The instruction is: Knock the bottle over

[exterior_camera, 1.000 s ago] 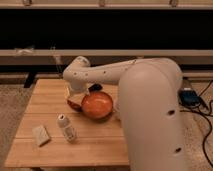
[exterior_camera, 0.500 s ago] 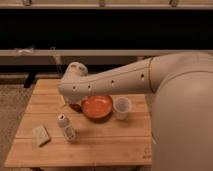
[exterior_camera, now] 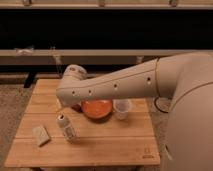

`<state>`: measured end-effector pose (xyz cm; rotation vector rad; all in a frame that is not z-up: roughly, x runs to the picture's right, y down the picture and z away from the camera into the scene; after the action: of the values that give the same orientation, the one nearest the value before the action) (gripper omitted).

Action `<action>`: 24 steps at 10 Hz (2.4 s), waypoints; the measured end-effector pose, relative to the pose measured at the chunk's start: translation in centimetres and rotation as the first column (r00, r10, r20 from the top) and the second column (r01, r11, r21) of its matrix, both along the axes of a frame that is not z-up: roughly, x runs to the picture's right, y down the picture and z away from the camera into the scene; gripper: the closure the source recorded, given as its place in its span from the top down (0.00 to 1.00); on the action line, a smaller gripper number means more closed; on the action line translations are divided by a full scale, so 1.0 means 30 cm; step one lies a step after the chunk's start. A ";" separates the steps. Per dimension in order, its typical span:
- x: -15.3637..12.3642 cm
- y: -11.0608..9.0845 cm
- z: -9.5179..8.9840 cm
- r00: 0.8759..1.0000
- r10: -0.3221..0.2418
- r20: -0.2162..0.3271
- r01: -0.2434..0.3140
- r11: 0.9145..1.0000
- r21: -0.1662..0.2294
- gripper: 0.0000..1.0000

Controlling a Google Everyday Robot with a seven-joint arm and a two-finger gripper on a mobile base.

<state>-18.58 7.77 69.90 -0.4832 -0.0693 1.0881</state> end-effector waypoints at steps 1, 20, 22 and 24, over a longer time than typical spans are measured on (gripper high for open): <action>-0.018 0.016 -0.011 1.000 -0.020 0.009 0.020 1.000 0.000 0.80; 0.159 0.080 0.175 0.992 0.006 -0.126 -0.020 0.994 -0.108 0.80; 0.167 0.065 0.200 0.993 0.043 -0.112 -0.055 0.993 -0.103 0.80; 0.170 0.062 0.209 0.993 0.065 -0.098 -0.075 0.992 -0.101 0.80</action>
<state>-13.46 9.64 76.17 -0.5251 0.0546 1.1862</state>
